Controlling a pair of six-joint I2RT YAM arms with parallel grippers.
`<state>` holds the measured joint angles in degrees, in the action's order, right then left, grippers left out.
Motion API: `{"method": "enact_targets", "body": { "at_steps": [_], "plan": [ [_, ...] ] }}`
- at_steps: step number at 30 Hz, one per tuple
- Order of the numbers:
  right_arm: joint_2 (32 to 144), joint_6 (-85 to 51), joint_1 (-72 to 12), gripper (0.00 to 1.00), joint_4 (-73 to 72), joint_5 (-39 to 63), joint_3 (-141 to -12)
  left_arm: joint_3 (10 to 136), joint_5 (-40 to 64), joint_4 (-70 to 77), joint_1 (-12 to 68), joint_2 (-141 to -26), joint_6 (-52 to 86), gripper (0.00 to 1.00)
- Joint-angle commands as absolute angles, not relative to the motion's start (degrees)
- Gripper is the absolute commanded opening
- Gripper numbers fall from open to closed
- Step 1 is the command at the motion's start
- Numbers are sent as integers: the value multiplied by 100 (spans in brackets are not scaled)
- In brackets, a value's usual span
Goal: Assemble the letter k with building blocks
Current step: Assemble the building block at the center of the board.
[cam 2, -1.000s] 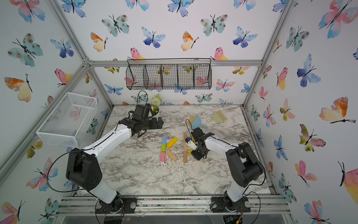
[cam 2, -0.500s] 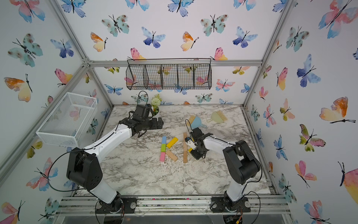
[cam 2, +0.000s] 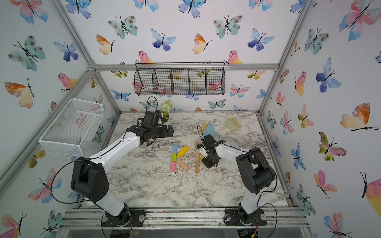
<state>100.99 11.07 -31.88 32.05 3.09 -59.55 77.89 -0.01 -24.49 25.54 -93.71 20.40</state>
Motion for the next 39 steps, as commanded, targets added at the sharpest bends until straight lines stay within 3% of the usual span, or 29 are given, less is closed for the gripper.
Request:
{"method": "enact_targets", "body": {
  "at_steps": [1,27,39],
  "plan": [
    [10300,990,-3221,2,3178,343,-6045,7914,56,-2540,2521,-9406,2039,99],
    [10345,813,-3217,6,3150,439,-6126,7928,41,-2549,2522,-9422,2037,100],
    [10269,723,-3217,34,3150,469,-6136,7924,44,-2553,2522,-9431,2039,100]
  ]
}}
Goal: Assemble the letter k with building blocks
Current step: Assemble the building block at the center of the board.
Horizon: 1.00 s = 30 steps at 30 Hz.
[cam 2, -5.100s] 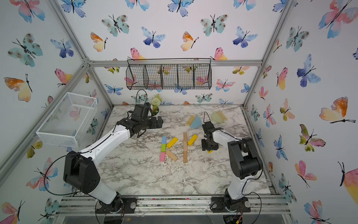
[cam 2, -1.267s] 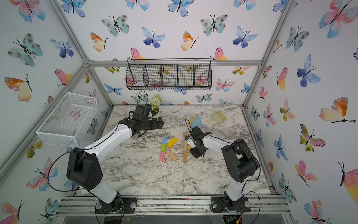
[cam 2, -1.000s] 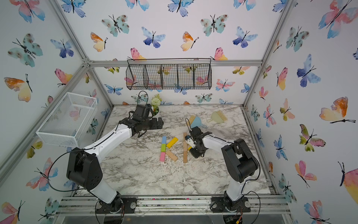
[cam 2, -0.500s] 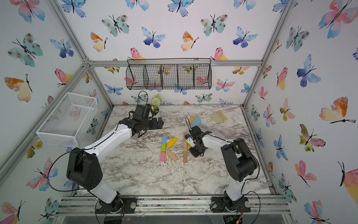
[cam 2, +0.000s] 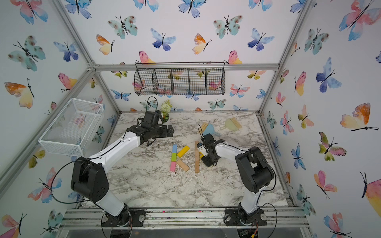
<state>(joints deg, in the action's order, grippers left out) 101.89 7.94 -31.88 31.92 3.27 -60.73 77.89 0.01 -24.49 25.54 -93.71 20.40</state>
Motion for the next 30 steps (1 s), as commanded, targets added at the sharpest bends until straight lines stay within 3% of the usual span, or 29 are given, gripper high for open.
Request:
{"method": "enact_targets", "body": {
  "at_steps": [1,6,11,18,22,27,30],
  "plan": [
    [10254,721,-3217,38,3145,472,-6127,7928,43,-2549,2517,-9429,2034,100],
    [10102,694,-3217,63,3157,494,-6112,7925,44,-2549,2515,-9422,2034,99],
    [9914,659,-3217,71,3400,440,-6271,7912,46,-2549,2516,-9413,2022,99],
    [9020,452,-3217,72,3608,310,-6769,7917,44,-2549,2519,-9439,2017,99],
    [8244,210,-3208,77,2987,-223,-6793,7903,-22,-2540,2510,-9422,2005,98],
    [7449,5,-3107,90,2080,-1155,-6357,7876,-216,-2541,2449,-9370,2004,98],
    [6928,-222,-2665,96,1434,-1078,-5876,7820,-302,-2538,2154,-9285,2118,98]
  ]
}}
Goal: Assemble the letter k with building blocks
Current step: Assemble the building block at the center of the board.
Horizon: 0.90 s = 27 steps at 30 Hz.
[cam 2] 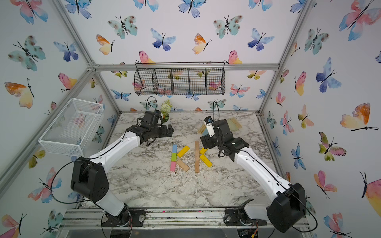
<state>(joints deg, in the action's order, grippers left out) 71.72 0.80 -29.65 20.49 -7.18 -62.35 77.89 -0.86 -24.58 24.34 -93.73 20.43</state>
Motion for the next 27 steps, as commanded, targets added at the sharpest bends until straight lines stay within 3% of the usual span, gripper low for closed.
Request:
{"method": "enact_targets", "body": {
  "at_steps": [1,7,15,27],
  "plan": [
    [6752,-350,-2388,97,1228,-862,-5701,7736,-214,-2472,1971,-9221,2211,98],
    [6417,-870,-1134,98,840,52,-5145,6994,615,-1992,638,-8885,2914,98],
    [6396,-1337,-89,98,169,527,-4393,6575,-485,-1960,-316,-8187,2994,98],
    [6701,-1797,290,98,-887,317,-3655,5217,-1198,-683,-242,-7554,2750,98]
  ]
}}
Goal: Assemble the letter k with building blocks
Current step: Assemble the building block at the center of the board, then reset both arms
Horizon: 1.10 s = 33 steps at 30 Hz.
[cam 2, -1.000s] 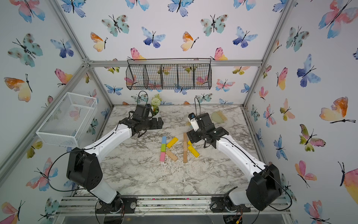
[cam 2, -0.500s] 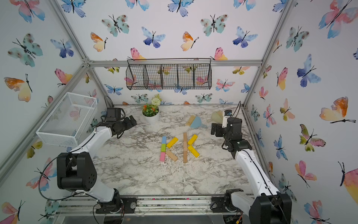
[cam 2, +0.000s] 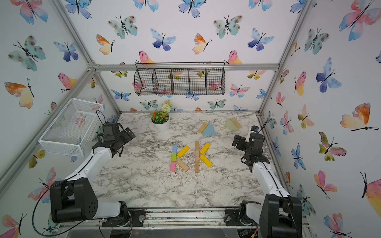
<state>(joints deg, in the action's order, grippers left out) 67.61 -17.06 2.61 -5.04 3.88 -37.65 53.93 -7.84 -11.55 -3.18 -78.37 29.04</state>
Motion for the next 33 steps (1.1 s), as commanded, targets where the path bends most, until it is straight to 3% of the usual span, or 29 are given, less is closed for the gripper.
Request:
{"method": "enact_targets", "body": {
  "at_steps": [1,10,17,29,33],
  "plan": [
    [6657,-1769,290,99,-883,220,-3615,5139,-1275,-576,-177,-7505,2654,98],
    [6852,-2088,290,98,-639,-656,-3579,4637,-1923,219,920,-7417,1788,98],
    [7018,-1895,290,98,-528,-448,-3568,4061,-2141,613,924,-6938,1723,98],
    [6180,-1329,286,98,-2306,243,-2246,3509,-3492,1685,615,-7714,1134,98],
    [6262,-1395,290,98,-2443,326,-2187,2885,-2831,2753,301,-7594,1190,98]
  ]
}}
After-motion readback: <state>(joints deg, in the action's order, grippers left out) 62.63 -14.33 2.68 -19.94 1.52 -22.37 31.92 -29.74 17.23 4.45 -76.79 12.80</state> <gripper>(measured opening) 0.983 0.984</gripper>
